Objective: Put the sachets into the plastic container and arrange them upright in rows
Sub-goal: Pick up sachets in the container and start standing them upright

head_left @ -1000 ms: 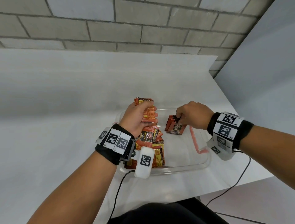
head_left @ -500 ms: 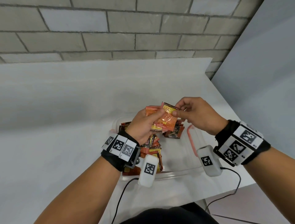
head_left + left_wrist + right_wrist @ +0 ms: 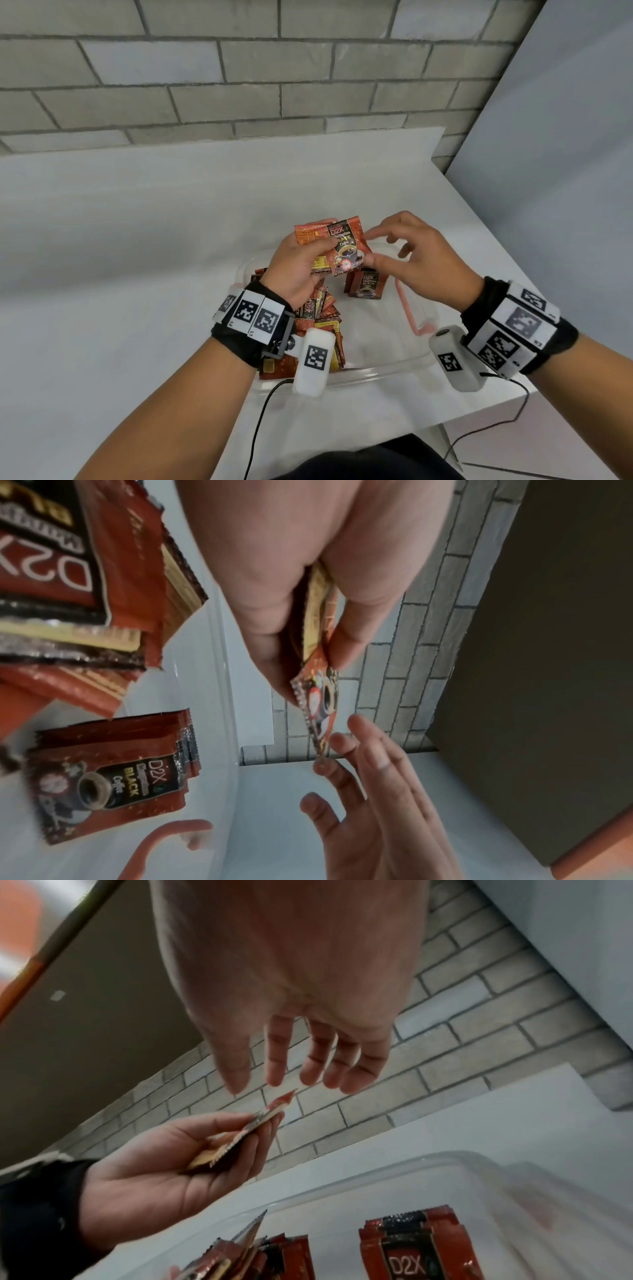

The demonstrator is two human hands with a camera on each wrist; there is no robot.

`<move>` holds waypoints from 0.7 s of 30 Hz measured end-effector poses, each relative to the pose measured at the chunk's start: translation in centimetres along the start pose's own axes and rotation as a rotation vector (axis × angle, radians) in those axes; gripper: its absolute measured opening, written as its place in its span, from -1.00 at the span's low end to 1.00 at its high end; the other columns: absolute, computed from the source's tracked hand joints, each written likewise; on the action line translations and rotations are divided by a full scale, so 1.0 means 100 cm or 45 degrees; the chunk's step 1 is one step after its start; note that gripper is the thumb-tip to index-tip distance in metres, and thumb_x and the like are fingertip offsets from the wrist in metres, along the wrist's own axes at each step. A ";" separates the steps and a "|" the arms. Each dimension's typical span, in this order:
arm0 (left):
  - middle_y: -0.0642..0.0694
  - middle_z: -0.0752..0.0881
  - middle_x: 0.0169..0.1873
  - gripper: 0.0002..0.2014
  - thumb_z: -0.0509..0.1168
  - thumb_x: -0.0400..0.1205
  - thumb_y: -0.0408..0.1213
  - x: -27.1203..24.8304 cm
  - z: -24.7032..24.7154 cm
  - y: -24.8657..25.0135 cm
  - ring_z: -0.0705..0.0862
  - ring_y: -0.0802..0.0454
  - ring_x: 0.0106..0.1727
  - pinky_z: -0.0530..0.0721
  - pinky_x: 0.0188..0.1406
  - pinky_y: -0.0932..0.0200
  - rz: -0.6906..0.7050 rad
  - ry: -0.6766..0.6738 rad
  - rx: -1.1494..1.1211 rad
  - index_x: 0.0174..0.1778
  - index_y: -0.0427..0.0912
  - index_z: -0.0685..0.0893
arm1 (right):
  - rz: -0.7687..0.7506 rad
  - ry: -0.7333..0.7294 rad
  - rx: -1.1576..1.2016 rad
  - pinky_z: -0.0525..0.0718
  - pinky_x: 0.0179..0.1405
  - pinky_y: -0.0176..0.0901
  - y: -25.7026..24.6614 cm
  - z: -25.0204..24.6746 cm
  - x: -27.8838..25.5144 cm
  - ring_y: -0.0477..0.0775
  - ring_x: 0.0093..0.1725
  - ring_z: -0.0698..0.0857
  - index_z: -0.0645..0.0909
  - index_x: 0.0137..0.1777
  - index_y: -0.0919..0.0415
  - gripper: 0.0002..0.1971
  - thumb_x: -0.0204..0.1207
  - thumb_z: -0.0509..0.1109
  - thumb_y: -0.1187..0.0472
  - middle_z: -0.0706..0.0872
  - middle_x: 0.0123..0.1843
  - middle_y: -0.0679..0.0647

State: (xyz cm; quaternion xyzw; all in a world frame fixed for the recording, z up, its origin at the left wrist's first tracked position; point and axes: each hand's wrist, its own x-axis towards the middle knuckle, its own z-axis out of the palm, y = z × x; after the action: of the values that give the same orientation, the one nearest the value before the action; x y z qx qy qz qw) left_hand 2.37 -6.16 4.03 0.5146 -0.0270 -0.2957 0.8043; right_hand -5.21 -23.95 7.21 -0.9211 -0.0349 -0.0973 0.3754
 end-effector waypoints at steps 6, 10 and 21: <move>-0.10 0.81 -0.18 -0.78 0.29 0.60 -0.53 -0.004 0.006 -0.001 0.80 0.00 -0.17 0.77 -0.15 0.08 0.016 -0.102 0.152 0.05 -0.16 0.69 | 0.027 -0.024 -0.197 0.45 -0.12 -0.53 -0.008 -0.004 0.018 -0.09 0.01 0.60 0.56 0.38 0.04 -0.61 0.55 0.42 0.12 0.58 0.13 -0.14; -0.20 0.77 -0.08 -0.76 0.30 0.59 -0.54 -0.007 0.011 -0.002 0.77 -0.08 -0.08 0.75 -0.06 0.03 0.048 -0.107 0.215 0.11 -0.18 0.67 | 0.149 -0.270 -0.267 0.51 -0.16 -0.45 -0.017 -0.012 0.031 -0.11 -0.17 0.64 0.62 0.27 0.05 -0.70 0.54 0.45 0.17 0.69 -0.15 -0.15; -0.16 0.70 -0.22 -0.80 0.35 0.62 -0.34 -0.006 -0.012 0.008 0.70 0.01 -0.27 0.61 -0.24 0.12 0.059 0.073 0.104 0.15 -0.19 0.64 | 0.376 -0.698 -0.746 0.58 -0.23 -0.21 0.003 -0.002 0.033 -0.02 -0.21 0.64 0.66 -0.16 0.11 -0.96 0.47 0.47 0.24 0.70 -0.23 -0.03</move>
State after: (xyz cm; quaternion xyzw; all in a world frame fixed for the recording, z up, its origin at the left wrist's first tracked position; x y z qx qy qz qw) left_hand 2.63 -4.60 4.28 0.5546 -0.0280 -0.2606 0.7898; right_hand -1.94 -24.30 7.81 -0.9757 0.0281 0.2001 0.0846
